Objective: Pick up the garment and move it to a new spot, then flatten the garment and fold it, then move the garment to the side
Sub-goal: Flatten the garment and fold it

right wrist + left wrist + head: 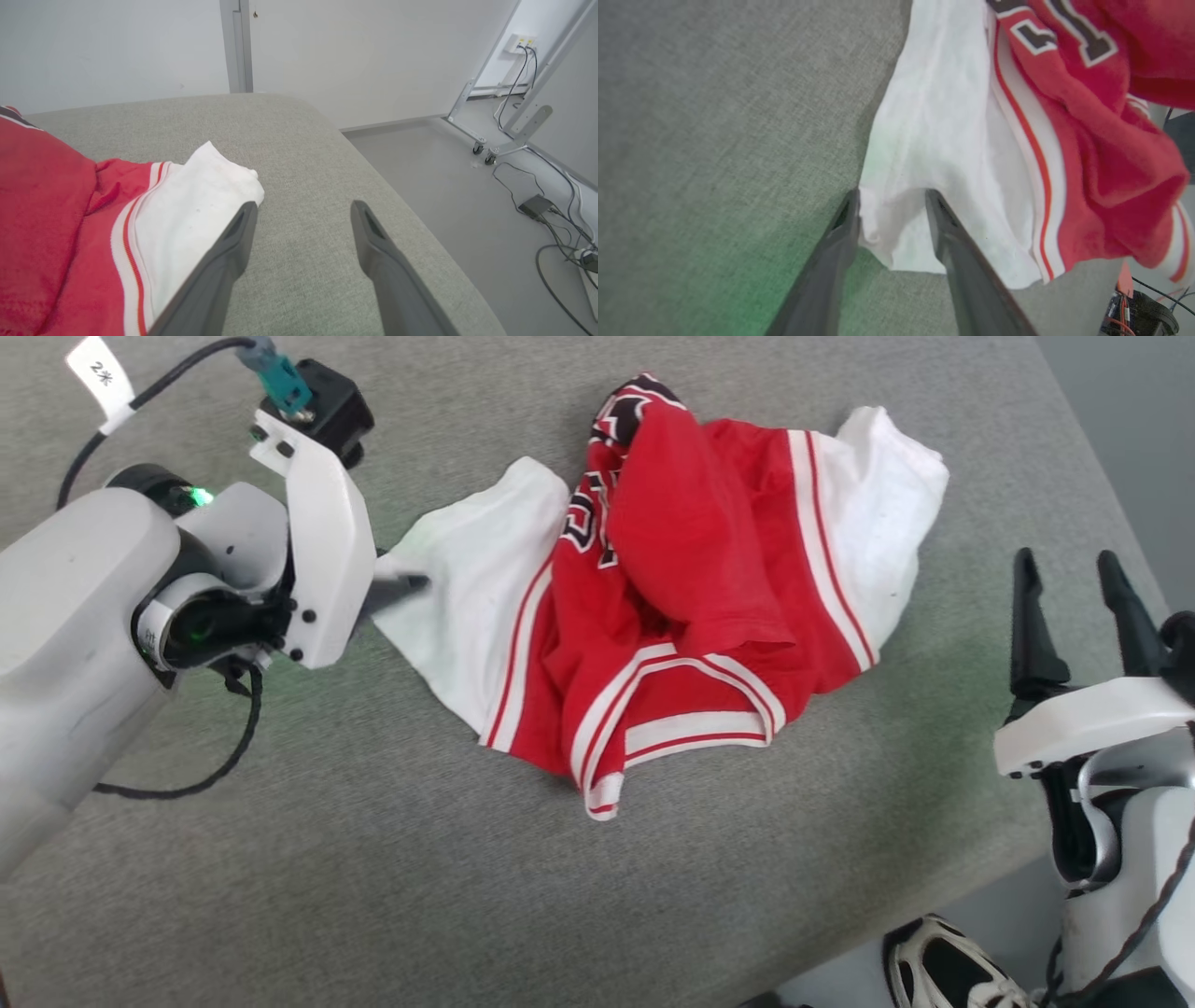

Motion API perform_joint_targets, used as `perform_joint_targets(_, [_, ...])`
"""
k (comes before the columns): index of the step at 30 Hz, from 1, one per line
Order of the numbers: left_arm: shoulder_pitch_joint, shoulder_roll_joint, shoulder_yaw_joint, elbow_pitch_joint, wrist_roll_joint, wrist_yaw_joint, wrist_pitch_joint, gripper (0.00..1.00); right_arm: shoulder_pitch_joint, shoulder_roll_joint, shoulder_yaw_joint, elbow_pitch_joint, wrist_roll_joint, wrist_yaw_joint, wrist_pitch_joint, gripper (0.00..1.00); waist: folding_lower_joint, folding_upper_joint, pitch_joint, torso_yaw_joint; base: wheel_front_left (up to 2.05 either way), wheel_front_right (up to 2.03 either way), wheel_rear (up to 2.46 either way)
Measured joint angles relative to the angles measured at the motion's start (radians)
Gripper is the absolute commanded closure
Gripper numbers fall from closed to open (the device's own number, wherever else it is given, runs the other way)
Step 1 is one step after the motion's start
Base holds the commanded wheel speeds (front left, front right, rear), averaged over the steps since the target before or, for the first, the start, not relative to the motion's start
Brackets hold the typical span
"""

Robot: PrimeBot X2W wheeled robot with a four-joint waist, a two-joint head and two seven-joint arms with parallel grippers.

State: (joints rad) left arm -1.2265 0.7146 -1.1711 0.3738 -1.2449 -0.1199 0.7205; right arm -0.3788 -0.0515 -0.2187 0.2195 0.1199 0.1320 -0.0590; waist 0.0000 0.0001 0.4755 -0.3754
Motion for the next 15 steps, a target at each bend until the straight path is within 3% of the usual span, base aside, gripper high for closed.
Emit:
perform_joint_targets(5, [0.001,-0.012,0.035,0.05,0.0,-0.002,-0.099,1.0,-0.001,-0.001,-0.007,-0.016,-0.022,0.0,0.005,0.0,0.0,0.0,-0.009,0.035,0.0,0.0,0.0])
perform_joint_targets(15, [0.13,0.053,0.121,0.149,-0.059,-0.003,-0.326,1.0,-0.001,-0.056,-0.004,-0.071,-0.051,0.0,0.077,0.0,0.0,0.0,-0.063,0.188,0.0,0.0,0.0])
